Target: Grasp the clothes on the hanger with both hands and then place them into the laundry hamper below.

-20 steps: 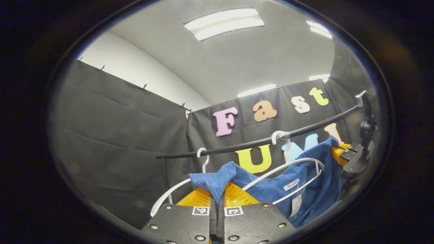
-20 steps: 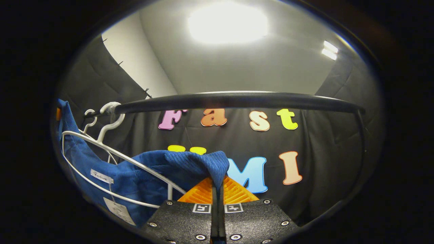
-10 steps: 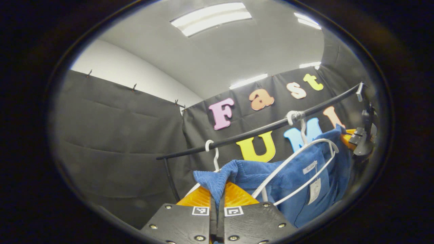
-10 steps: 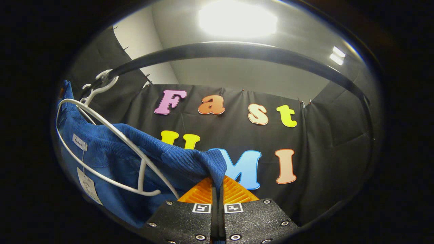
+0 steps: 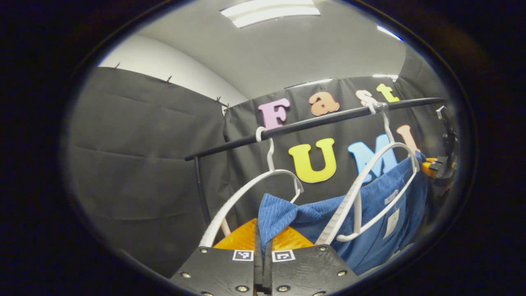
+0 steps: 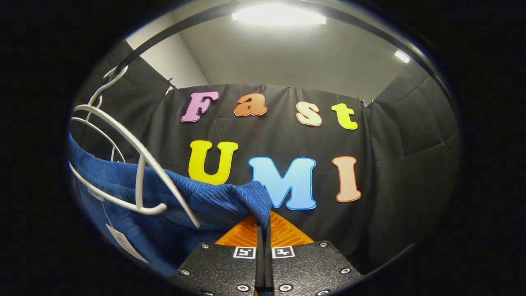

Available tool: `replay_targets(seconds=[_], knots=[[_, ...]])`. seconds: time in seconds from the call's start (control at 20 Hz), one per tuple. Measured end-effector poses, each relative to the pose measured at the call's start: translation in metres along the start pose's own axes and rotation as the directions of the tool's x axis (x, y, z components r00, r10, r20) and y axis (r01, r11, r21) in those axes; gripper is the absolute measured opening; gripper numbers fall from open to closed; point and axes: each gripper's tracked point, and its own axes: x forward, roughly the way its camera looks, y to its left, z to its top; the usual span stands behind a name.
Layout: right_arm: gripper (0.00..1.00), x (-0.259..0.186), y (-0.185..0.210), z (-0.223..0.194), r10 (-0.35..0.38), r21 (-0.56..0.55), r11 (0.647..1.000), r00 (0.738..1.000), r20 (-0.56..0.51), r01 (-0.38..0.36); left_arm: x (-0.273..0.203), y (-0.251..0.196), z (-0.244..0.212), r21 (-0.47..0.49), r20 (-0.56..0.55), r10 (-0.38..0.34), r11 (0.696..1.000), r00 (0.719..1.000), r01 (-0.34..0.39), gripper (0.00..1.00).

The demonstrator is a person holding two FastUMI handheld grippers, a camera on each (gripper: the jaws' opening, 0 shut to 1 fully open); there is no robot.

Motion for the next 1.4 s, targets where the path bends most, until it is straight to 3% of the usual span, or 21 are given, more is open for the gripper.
replay_targets(seconds=[0.55, 0.9, 1.15, 1.4], knots=[[0.0, -0.028, 0.008, -0.062, 0.035, -0.036, 0.999, 0.99, -0.138, -0.04, -0.009, -0.022, -0.05, -0.006, -0.086, -0.024, 1.0, 0.996, 0.024, 0.01], [0.0, -0.056, 0.008, -0.092, 0.06, -0.054, 0.996, 0.979, -0.194, -0.072, -0.051, -0.026, -0.083, -0.007, -0.144, -0.019, 1.0, 0.989, 0.018, 0.01], [0.0, -0.081, 0.011, -0.093, 0.076, -0.026, 0.996, 0.974, -0.215, -0.084, -0.059, -0.042, -0.097, -0.018, -0.173, -0.033, 0.999, 0.984, 0.031, 0.01], [0.0, -0.126, 0.018, -0.075, 0.076, 0.016, 0.997, 0.974, -0.212, -0.075, -0.07, -0.041, -0.085, -0.028, -0.157, -0.1, 0.995, 0.983, 0.097, 0.01]])
